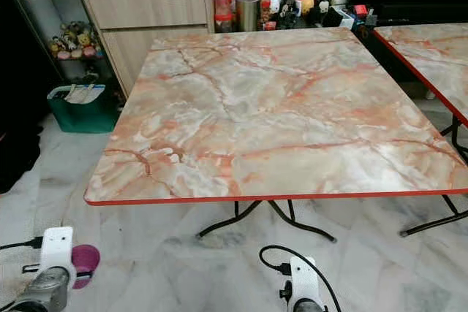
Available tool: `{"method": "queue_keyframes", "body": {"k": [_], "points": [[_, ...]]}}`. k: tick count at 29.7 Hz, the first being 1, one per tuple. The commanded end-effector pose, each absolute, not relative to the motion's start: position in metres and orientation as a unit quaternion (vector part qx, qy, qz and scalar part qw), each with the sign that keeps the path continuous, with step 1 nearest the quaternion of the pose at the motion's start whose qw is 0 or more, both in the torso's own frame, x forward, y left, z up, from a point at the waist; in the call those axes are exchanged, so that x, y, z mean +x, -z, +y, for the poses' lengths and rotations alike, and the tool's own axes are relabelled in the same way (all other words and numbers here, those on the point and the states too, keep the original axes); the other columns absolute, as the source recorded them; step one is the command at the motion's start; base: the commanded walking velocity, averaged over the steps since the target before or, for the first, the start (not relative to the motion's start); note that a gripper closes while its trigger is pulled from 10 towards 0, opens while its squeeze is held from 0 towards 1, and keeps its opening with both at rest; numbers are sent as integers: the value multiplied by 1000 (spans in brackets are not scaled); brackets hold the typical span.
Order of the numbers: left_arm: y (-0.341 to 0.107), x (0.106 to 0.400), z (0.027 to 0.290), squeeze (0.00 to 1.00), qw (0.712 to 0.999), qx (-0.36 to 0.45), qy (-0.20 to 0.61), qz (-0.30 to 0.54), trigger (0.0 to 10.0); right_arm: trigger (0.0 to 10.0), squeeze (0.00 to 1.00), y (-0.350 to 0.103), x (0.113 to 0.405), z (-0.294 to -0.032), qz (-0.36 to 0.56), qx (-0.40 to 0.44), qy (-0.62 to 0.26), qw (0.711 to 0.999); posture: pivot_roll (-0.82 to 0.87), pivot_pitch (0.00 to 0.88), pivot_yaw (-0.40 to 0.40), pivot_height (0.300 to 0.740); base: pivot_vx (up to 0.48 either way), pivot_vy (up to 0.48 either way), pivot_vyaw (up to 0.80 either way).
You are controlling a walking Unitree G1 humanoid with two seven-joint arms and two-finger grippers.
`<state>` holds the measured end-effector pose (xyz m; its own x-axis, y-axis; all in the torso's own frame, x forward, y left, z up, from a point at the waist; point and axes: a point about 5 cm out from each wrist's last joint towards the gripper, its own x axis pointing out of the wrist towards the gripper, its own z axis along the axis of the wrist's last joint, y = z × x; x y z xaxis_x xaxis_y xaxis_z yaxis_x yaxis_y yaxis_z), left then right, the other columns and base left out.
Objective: Setting the table
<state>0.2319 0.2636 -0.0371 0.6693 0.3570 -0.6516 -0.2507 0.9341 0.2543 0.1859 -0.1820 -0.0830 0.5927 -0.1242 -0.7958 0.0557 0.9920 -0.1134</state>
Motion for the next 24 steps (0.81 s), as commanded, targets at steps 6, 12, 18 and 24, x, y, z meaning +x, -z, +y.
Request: {"method": "queue_keyframes", "body": {"k": [6, 12, 18, 24], "points": [[49, 226, 237, 0, 920, 26, -124, 372, 10000, 10000, 0, 83, 186, -179, 450, -34, 46, 891, -51, 0, 58, 728, 0, 0, 0], [56, 215, 238, 0, 914, 26, -132, 382, 10000, 10000, 0, 84, 185, -183, 452, -35, 49, 890, -55, 0, 53, 728, 0, -45, 0], [56, 213, 239, 0, 914, 26, -139, 379, 10000, 10000, 0, 83, 185, -182, 451, -39, 45, 891, -55, 0, 48, 728, 0, -291, 0], [58, 210, 238, 0, 914, 24, -141, 381, 10000, 10000, 0, 84, 184, -183, 453, -45, 44, 889, -60, 0, 45, 728, 0, -311, 0]]}}
